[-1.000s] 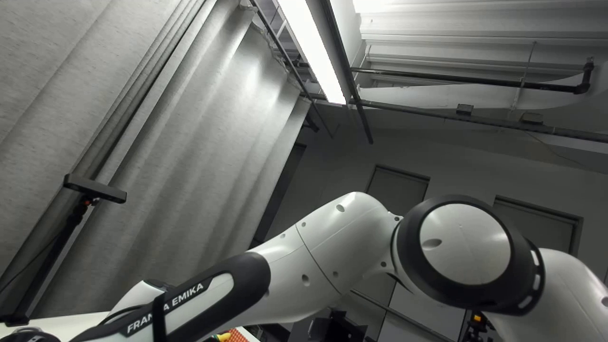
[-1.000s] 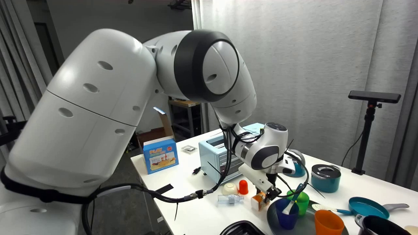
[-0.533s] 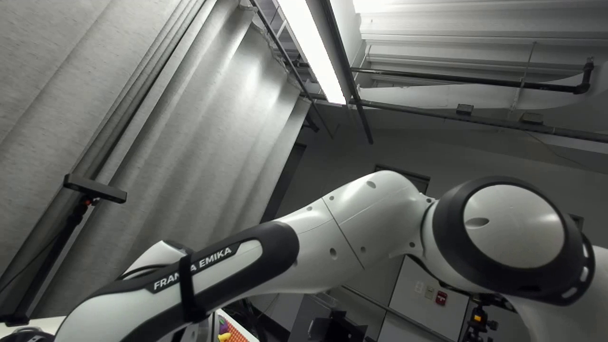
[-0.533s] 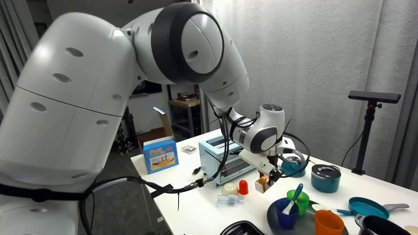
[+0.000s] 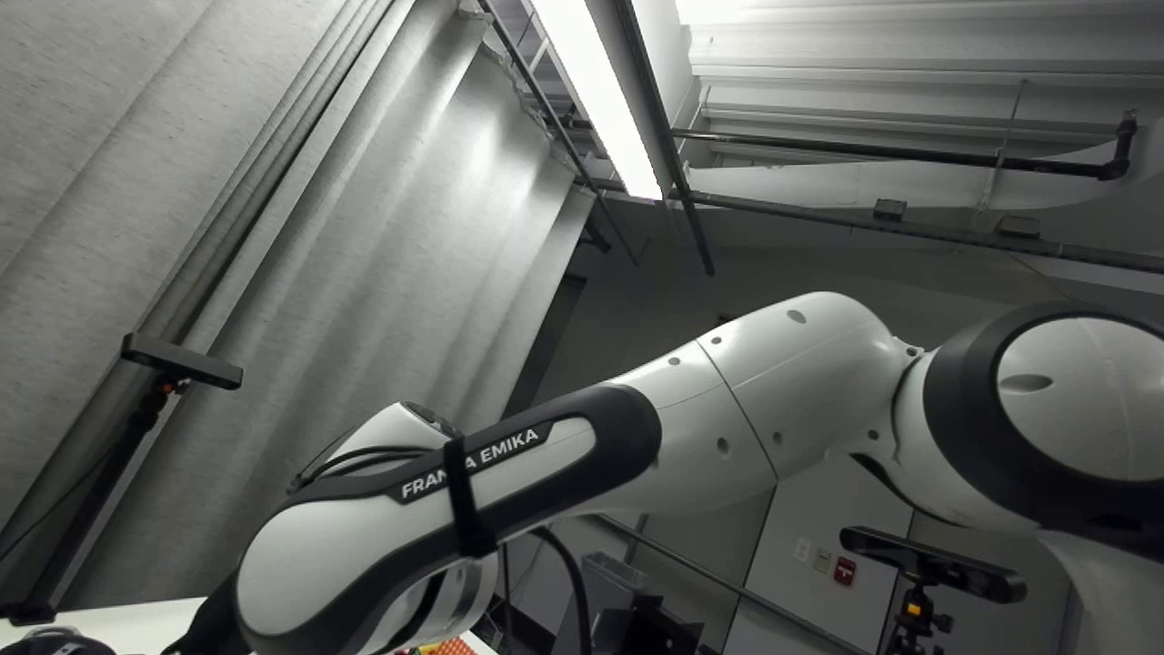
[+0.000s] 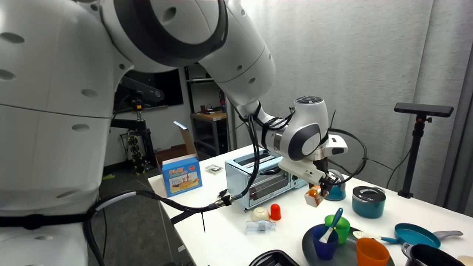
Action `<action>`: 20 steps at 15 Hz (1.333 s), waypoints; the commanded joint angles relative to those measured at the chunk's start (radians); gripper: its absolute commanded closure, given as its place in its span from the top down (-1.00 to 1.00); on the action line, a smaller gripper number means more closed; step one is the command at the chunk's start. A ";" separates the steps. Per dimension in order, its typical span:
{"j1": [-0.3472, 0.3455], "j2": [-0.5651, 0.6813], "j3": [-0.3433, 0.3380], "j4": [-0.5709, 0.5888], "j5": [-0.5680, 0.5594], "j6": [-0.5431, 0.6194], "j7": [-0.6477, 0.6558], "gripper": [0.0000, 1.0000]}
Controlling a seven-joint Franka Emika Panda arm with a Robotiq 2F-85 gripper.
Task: Pick up the object and put it in the orange cup
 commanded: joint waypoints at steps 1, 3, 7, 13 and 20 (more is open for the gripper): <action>0.006 -0.077 -0.038 -0.074 -0.038 0.046 0.016 -0.60; 0.005 -0.100 -0.054 -0.092 -0.052 0.051 0.018 -0.60; 0.003 -0.135 -0.092 -0.128 -0.091 0.061 0.037 -0.60; -0.014 -0.166 -0.139 -0.188 -0.122 0.070 0.044 -0.60; -0.037 -0.132 -0.188 -0.151 -0.154 0.053 0.063 -0.60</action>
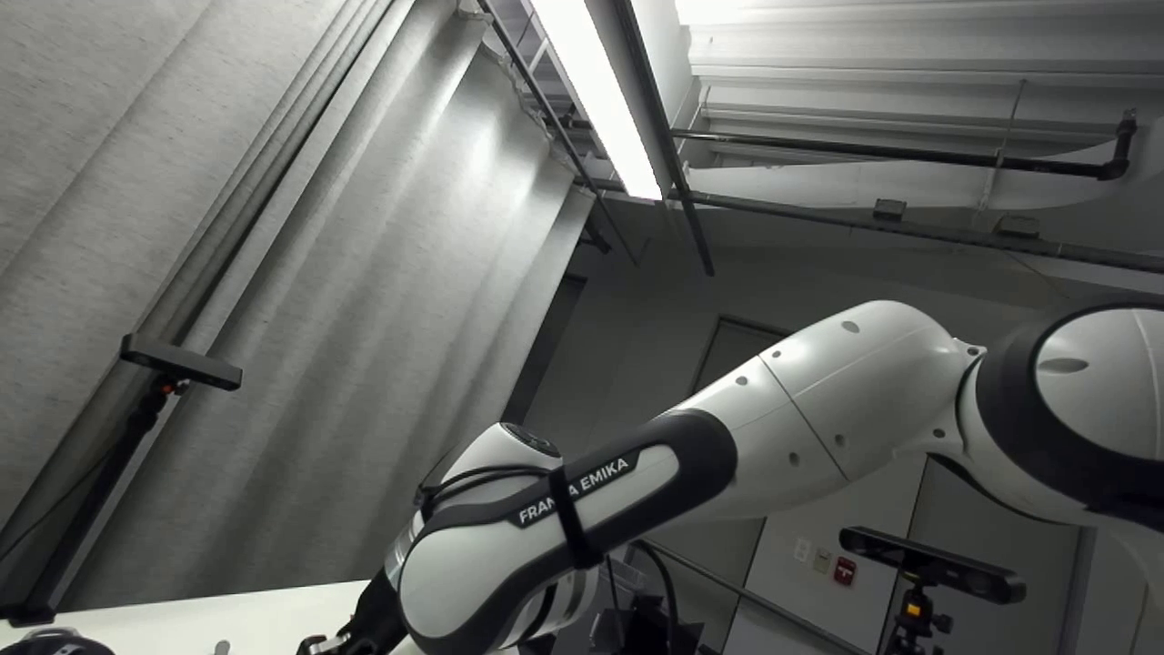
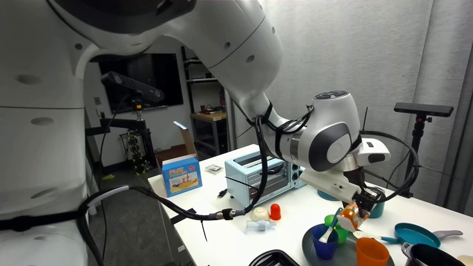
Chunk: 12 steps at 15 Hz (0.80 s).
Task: Pick up the object and put it in the orange cup
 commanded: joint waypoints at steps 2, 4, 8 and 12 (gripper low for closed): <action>-0.024 0.013 -0.009 0.028 -0.022 0.009 0.019 -0.60; -0.028 0.030 -0.010 0.054 -0.024 -0.002 0.016 -0.60; -0.033 0.069 -0.012 0.113 -0.022 -0.007 0.013 -0.60; -0.034 0.110 -0.015 0.169 -0.021 -0.004 0.015 -0.60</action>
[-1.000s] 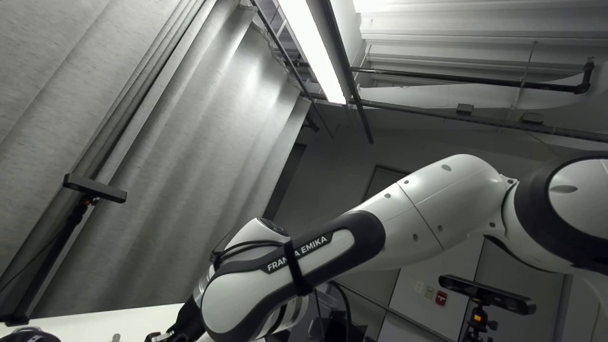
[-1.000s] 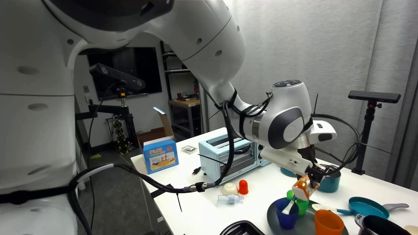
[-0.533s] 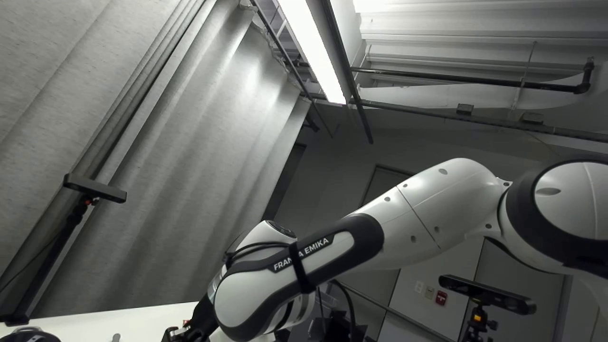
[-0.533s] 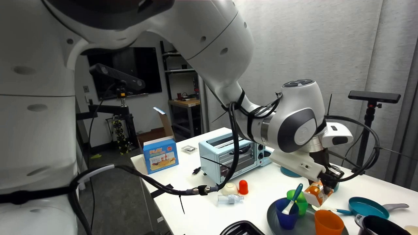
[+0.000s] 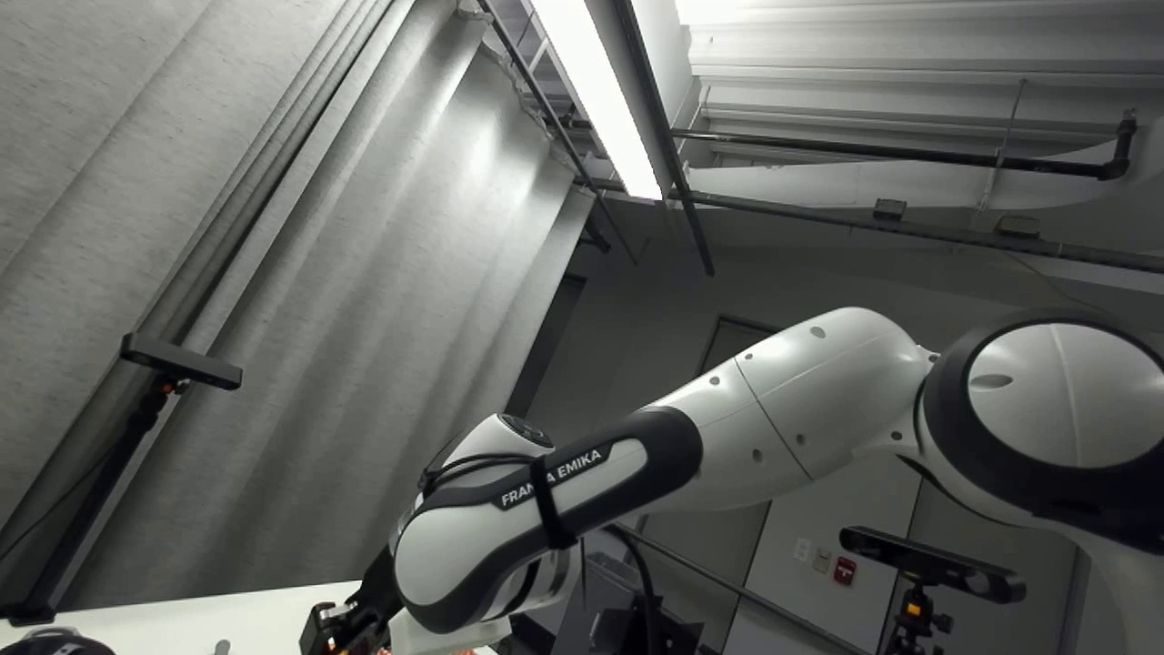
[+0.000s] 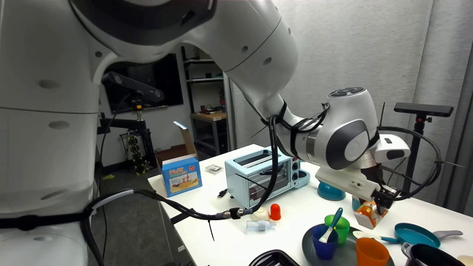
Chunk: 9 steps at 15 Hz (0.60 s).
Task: Pick up the object and put it in the orange cup
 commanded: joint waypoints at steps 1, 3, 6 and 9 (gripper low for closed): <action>-0.007 0.050 -0.004 0.068 -0.023 -0.001 0.014 -0.60; -0.008 0.063 0.003 0.076 -0.014 0.002 0.006 -0.60; -0.003 0.084 0.009 0.065 -0.014 0.021 0.007 -0.60; -0.004 0.117 0.011 0.070 -0.010 0.034 0.009 -0.60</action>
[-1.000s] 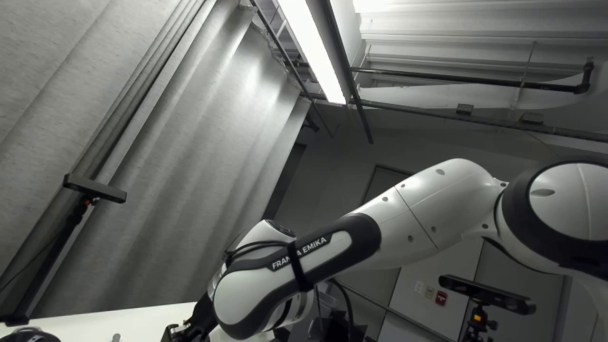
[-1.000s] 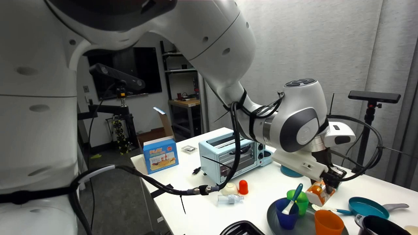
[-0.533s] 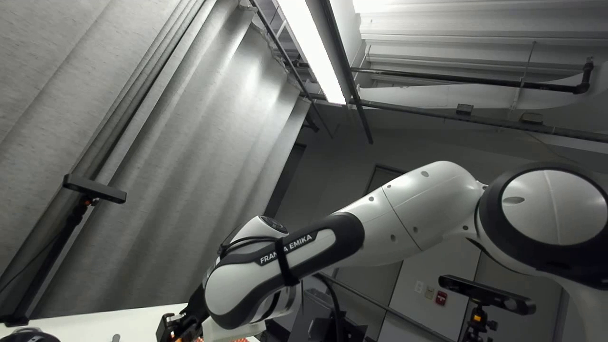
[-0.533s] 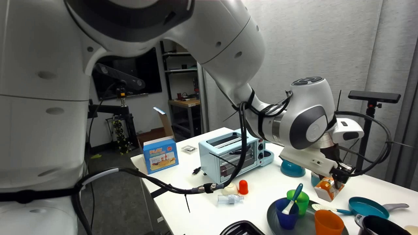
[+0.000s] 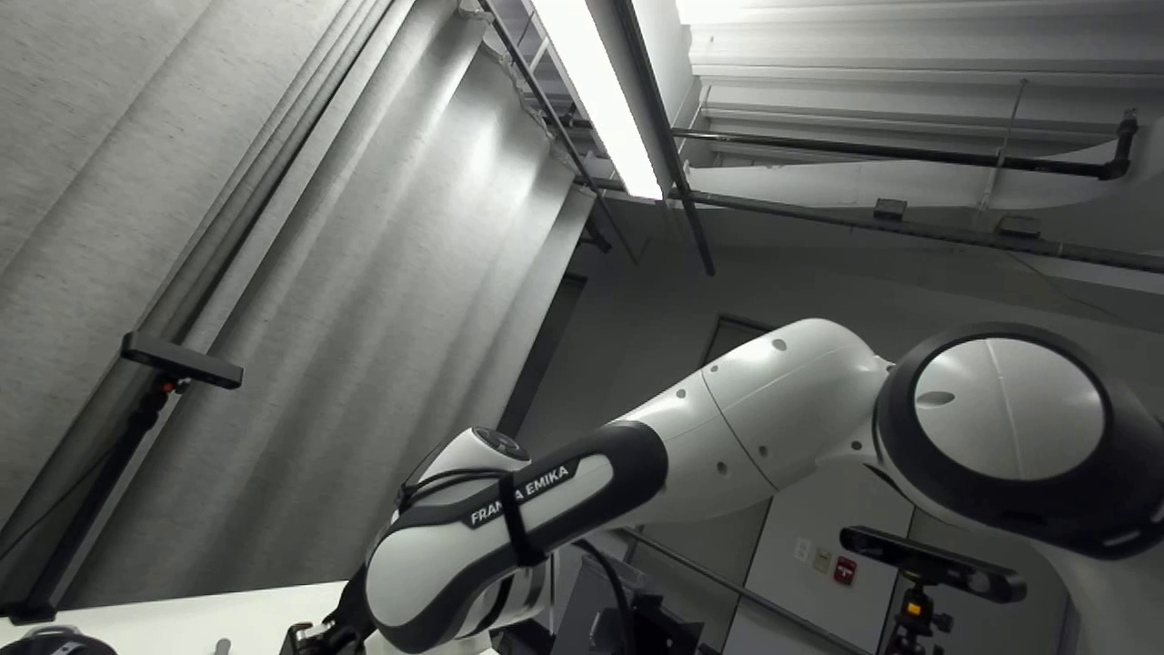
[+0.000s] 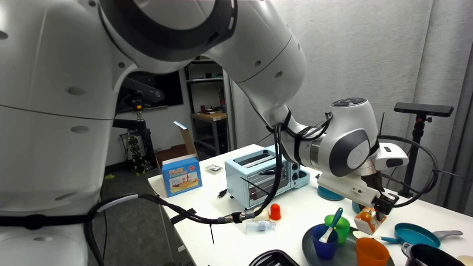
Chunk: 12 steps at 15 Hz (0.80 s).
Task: Pick up the object and put it in the orange cup
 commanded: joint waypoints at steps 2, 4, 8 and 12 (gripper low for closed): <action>-0.007 0.060 0.001 0.025 -0.009 0.038 0.009 -0.60; -0.009 0.078 -0.001 0.031 -0.008 0.046 0.008 -0.60; -0.010 0.119 -0.008 0.061 -0.009 0.072 0.006 -0.60; -0.014 0.149 -0.011 0.086 -0.003 0.097 0.005 -0.60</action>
